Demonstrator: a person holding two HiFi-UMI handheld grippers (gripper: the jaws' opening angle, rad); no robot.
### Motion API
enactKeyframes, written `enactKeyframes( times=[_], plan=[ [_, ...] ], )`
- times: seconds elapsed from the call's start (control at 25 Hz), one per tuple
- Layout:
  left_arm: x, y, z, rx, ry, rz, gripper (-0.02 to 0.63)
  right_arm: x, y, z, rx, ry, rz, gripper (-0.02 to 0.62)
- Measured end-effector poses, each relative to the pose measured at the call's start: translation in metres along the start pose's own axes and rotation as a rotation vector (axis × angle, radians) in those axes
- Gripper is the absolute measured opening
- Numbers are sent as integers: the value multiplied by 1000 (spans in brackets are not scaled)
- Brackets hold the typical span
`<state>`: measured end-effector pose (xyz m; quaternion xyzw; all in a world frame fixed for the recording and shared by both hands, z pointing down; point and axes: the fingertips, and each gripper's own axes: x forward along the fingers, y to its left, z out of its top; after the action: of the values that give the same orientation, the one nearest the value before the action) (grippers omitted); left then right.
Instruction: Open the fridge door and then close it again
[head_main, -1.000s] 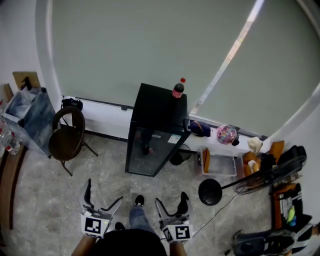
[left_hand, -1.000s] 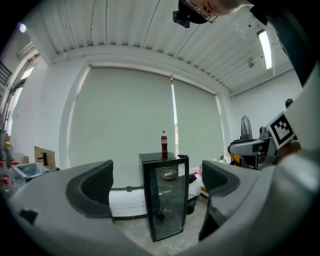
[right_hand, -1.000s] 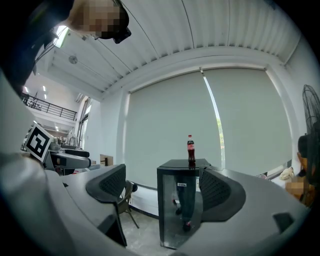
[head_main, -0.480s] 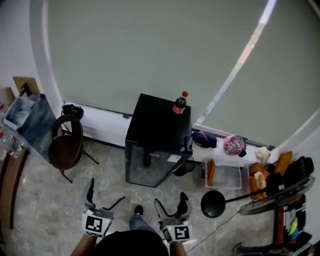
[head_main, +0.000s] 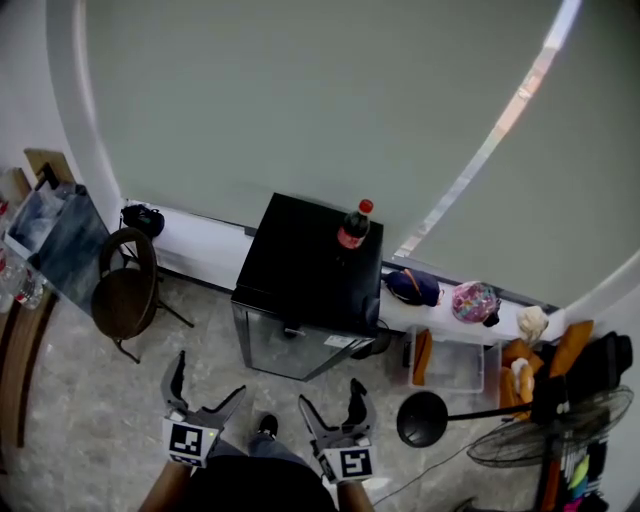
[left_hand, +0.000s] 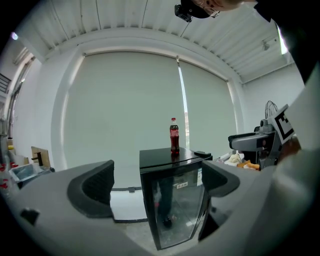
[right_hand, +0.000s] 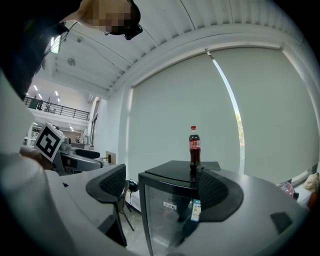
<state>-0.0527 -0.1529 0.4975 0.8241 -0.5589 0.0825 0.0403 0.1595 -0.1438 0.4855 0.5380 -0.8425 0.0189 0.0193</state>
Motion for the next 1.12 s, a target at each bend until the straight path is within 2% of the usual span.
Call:
enactKeyframes(
  times=[0.16,0.36,0.6,0.8,1.12],
  plan=[
    [22,1,-8,-7,21,5,535,20,-13,2,-16,10,30,448],
    [38,15,-43,-4,71,23,535,47,-17,-3,-51,52,58,448],
    [57,30,-87,-19,145,-21,526,81,-4,-13,-107,105,80,448],
    [84,42,-124,-24,169,-56,475,109,11,-34,-144,163,101,448],
    [125,53,-184,-29,278,-126,395,144,35,-70,-188,264,124,446]
  ],
)
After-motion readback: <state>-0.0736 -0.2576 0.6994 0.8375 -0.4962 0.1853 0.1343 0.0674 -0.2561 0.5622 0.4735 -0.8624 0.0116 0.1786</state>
